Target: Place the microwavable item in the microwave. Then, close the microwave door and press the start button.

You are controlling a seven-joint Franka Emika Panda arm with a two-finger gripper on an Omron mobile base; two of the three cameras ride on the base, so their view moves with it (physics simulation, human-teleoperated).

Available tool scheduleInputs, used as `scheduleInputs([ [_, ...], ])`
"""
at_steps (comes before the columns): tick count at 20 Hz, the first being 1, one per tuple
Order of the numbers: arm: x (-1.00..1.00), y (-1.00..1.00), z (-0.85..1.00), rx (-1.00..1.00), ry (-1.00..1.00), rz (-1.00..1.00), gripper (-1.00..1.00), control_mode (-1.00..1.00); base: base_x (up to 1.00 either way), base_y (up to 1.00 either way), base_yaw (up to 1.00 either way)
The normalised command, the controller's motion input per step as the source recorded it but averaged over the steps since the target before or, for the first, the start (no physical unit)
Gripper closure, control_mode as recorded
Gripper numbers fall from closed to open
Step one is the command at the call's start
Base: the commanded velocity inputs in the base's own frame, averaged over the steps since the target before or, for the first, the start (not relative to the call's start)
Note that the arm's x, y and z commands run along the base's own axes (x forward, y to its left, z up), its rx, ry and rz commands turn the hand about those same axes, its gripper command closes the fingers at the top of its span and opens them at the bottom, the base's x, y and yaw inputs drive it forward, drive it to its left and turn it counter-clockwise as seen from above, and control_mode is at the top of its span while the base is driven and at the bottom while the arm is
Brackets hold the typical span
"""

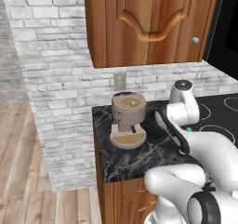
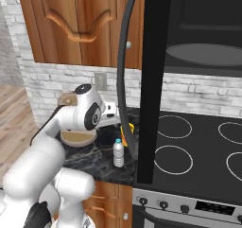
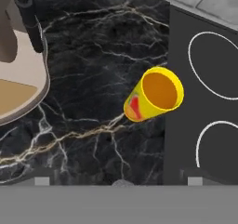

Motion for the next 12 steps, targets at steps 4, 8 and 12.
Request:
scheduleInputs([
  [4,0.53,0.0,-0.07,0.0,0.01,-0.01,-1.0,-1.0,0.0,0.0,0.0],
  [8,0.5,0.0,-0.02,0.0,0.09,0.0,-1.0,-1.0,0.0,0.0,0.0],
  [12,0.41,0.0,-0.09,0.0,0.14,0.0,-1.0,-1.0,0.0,0.0,0.0],
])
